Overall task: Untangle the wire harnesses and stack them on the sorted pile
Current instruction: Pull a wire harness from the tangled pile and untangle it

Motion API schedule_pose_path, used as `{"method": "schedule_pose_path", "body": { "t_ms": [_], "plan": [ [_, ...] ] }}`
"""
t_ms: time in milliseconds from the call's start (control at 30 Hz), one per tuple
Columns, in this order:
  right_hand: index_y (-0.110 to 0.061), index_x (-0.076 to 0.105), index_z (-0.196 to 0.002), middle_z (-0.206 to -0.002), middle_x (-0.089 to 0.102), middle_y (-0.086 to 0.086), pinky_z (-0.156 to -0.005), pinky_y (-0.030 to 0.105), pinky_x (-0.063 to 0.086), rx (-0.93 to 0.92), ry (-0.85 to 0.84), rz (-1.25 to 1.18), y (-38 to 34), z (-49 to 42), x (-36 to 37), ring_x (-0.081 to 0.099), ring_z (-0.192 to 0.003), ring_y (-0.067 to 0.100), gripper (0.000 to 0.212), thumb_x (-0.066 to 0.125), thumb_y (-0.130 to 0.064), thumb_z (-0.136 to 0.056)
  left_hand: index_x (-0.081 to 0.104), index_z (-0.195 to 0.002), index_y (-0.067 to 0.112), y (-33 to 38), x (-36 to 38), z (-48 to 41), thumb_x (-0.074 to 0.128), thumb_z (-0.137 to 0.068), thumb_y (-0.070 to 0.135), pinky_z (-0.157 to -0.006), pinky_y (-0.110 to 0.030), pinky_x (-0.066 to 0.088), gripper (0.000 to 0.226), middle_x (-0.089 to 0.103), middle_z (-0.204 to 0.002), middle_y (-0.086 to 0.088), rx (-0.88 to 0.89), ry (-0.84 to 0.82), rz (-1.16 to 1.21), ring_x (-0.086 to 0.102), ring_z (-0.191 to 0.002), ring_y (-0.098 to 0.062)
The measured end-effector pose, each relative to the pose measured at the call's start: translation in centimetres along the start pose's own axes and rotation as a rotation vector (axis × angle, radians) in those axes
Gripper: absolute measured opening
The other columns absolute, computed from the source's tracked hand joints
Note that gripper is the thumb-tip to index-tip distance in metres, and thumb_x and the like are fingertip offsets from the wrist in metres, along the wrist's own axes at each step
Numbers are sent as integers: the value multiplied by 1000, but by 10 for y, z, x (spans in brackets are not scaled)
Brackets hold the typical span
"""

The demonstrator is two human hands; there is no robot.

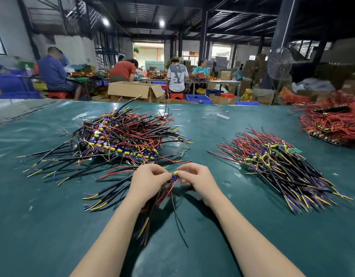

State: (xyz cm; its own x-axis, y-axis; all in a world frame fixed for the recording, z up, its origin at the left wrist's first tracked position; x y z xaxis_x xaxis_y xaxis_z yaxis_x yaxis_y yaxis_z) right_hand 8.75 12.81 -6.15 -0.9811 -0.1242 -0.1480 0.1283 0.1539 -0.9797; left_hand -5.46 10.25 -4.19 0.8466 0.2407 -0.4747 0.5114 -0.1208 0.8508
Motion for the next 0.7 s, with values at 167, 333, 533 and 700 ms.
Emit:
{"method": "schedule_pose_path", "body": {
  "t_ms": [167,333,533,700],
  "plan": [
    [-13,62,-85,-72,61,8,-52,21,52,60,-101,-267,1,3,1,58,-53,11,28,53,13,-83,70,-72,16,-4,-2,3,62,-82,1,-73,-28,54,20,67,-73,-1,-91,-109,375,61,-74,-16],
    [-13,64,-82,-67,68,-1,-61,23,55,3,-144,-274,-1,4,6,62,-59,11,33,49,17,-83,58,-106,13,-11,-1,0,66,-79,-4,-68,-24,48,32,66,-84,-5,-188,-132,487,60,-71,-17],
    [-5,63,-84,-64,67,1,-60,24,56,38,-182,-389,0,3,11,60,-52,9,15,53,6,-86,69,-78,14,-9,1,-1,66,-83,9,-48,-14,47,7,67,-67,4,-138,-156,514,63,-59,-5],
    [-5,65,-79,-67,70,1,-62,26,57,17,-229,-424,-2,2,14,66,-60,13,18,52,4,-87,70,-73,11,-10,-3,-4,73,-76,7,-63,-27,58,6,70,-67,-1,-98,-107,471,68,-64,-12]
  ]
}}
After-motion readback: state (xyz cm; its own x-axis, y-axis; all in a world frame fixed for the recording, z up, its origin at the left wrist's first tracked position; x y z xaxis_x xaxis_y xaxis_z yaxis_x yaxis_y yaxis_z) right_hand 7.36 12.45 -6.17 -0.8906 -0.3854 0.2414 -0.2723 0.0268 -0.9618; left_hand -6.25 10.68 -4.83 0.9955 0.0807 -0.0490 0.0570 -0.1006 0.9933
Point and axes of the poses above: each hand's wrist, its own z-axis away from the middle knuckle, its own x-axis out of the palm, y = z × x, the point moved 3 cm from there along -z, towards the middle knuckle
